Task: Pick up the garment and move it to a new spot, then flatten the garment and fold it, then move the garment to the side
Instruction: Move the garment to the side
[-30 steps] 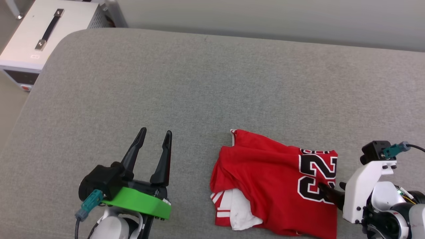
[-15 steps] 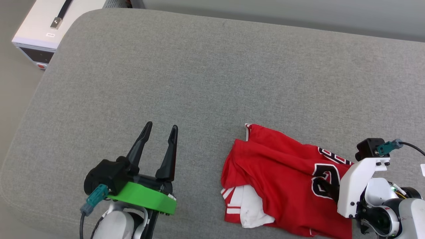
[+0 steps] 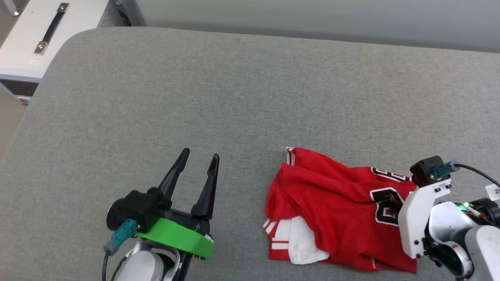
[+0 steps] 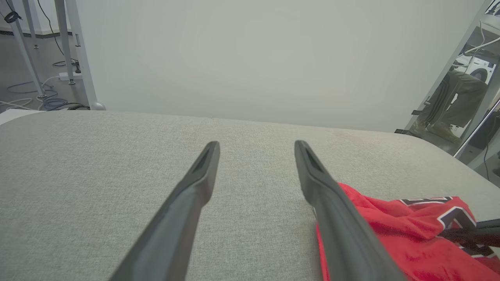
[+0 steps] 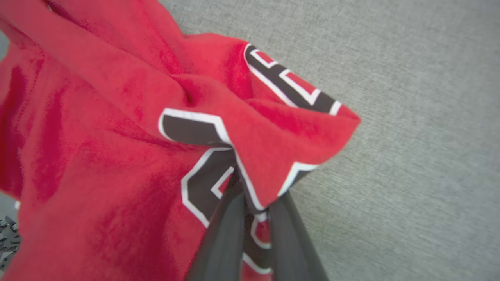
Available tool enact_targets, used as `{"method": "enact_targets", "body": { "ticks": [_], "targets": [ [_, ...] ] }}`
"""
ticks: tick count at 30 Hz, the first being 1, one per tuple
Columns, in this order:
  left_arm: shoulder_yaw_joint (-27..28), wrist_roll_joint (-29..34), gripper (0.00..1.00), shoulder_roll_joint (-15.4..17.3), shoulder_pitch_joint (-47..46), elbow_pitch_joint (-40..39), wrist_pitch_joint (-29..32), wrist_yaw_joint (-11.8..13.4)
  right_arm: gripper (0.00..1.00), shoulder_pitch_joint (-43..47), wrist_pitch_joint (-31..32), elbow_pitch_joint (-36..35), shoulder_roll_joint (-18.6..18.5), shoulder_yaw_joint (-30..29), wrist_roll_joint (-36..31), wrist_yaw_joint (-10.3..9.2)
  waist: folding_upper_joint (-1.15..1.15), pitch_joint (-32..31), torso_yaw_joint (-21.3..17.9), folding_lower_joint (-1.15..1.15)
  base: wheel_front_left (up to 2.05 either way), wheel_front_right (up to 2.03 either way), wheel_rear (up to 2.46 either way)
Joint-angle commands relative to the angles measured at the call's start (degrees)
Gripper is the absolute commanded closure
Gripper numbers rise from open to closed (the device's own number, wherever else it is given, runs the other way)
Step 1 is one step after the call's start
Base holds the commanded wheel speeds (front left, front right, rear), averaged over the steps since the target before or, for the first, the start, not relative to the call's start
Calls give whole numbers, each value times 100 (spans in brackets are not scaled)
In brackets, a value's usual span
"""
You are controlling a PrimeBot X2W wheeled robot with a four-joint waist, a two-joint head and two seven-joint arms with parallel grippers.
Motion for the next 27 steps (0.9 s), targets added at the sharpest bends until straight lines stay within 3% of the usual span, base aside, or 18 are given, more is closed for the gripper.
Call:
{"method": "enact_targets", "body": {
  "ticks": [1,10,14,22,27],
  "targets": [
    [-36,-27,0,25,-20,-16,-33,-17,100,-117,-70,-92,-232,77,-77,-11,0,-88,-333,0,0,0,0],
    [-604,-18,0,74,-149,-13,-33,-17,100,-358,-546,-492,-2071,846,-151,-11,0,123,-1256,0,0,0,0],
    [-981,22,0,106,-375,17,-33,-17,100,-606,-1261,-360,-3070,1276,-59,-11,0,426,-1664,0,0,0,0],
    [-1495,162,0,195,-947,-50,-33,-17,100,-1023,-2418,467,-3852,1427,-28,-11,0,1180,-1935,0,0,0,0],
    [-1662,301,0,289,-1393,-220,-33,-17,100,-1552,-3195,1410,-3926,1080,-229,-11,0,1793,-2018,0,0,0,0]
  ]
}}
